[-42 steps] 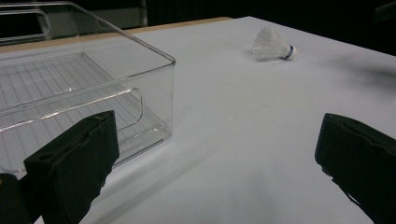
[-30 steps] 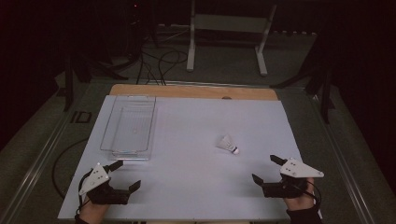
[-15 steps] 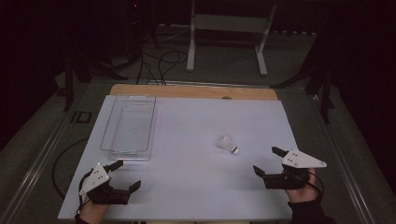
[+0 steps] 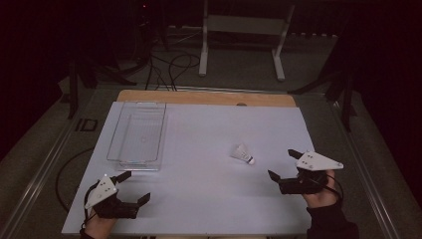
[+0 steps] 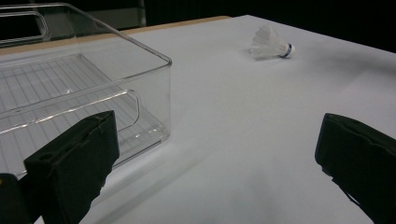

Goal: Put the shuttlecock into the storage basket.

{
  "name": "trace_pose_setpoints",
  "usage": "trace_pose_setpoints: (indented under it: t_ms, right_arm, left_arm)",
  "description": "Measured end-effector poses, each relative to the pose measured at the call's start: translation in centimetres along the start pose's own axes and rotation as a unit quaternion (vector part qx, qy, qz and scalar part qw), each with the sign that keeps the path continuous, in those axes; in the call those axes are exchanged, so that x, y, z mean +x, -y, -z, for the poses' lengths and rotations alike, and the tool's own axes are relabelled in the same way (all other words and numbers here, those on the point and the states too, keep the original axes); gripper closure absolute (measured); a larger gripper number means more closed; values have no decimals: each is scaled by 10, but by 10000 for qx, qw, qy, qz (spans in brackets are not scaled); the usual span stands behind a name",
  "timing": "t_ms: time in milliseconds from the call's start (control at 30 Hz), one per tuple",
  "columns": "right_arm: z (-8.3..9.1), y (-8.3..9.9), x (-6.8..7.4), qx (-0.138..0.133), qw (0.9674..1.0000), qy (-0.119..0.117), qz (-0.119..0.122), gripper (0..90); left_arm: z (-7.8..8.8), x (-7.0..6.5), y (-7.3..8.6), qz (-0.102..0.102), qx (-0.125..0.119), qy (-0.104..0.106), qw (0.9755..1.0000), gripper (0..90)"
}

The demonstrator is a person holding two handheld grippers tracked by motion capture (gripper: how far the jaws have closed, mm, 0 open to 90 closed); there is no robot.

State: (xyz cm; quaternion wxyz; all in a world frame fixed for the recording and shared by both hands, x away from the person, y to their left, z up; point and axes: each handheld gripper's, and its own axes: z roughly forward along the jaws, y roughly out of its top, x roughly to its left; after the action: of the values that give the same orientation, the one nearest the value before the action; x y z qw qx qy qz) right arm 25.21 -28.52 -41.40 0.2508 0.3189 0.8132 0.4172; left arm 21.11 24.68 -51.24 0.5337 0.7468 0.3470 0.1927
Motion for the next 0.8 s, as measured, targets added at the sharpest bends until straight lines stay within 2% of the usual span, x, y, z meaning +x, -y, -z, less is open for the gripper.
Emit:
trace_pose_setpoints:
  t_ms: [500,800]
  right_arm:
    - [-12,-12,-10,284,9995,-60,108,81]
    - [-24,-18,-12,561,9982,-169,149,82]
  left_arm:
    - [0,0,0,10,1,4,10000,5]
    - [0,1,0,13,18,8,10000,5]
